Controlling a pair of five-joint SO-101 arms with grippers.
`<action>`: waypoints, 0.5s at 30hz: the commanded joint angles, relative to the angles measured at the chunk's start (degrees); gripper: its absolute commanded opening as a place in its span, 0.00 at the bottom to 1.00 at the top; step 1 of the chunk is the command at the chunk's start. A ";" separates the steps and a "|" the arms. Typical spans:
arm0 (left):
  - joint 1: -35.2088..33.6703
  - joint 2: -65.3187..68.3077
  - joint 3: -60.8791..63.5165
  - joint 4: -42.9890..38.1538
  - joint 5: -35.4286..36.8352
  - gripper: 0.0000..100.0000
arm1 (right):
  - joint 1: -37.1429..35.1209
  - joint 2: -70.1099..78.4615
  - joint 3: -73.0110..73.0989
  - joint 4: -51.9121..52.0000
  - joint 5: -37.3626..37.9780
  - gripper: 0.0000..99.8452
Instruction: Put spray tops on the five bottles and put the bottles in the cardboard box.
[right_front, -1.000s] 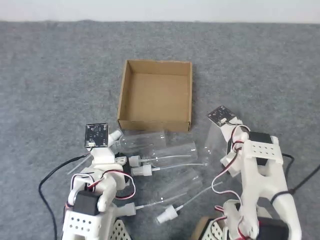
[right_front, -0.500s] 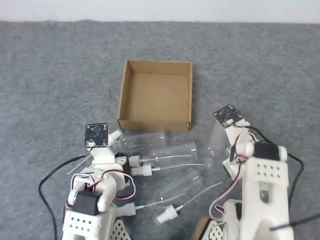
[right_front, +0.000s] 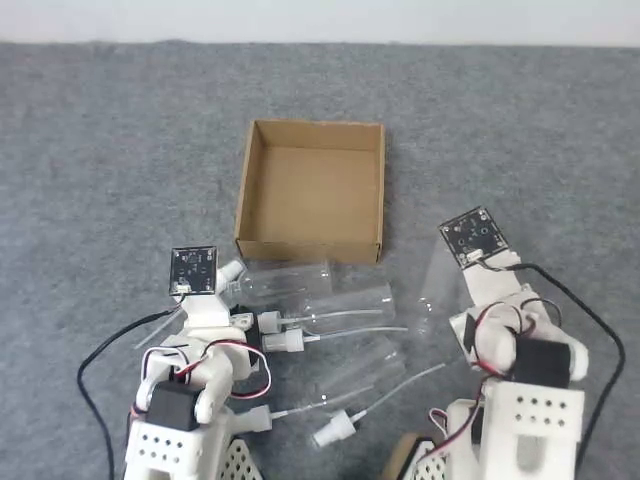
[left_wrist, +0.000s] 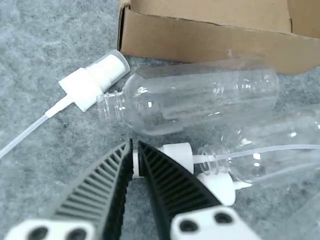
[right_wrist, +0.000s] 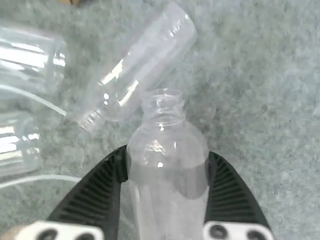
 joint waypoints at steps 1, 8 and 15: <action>-0.18 -0.88 -0.66 -0.35 -0.44 0.01 | -3.12 -2.77 -0.88 -2.07 -3.34 0.10; -0.18 -0.88 -0.66 -0.35 -0.44 0.01 | -7.96 -5.58 -0.88 -8.13 -10.90 0.10; -0.18 -0.88 -0.66 -0.35 -0.44 0.01 | -12.97 -5.85 -0.88 -12.26 -14.77 0.10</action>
